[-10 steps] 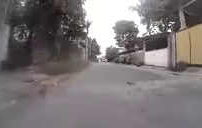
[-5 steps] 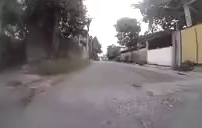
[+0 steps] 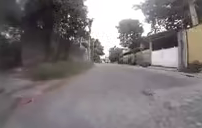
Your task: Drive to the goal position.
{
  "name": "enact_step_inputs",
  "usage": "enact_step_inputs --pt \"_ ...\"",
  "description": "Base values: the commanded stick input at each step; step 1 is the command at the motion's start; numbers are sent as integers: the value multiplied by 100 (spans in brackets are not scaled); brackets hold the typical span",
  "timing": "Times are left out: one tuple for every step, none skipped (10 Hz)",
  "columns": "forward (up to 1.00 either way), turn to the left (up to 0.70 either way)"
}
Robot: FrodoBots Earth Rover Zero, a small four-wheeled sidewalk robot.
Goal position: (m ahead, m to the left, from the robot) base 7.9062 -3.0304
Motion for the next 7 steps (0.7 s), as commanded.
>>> enact_step_inputs --pt "100 0" --pt "100 0" --pt "100 0" --pt "100 0" --pt "100 0" --pt "100 0" --pt "100 0"
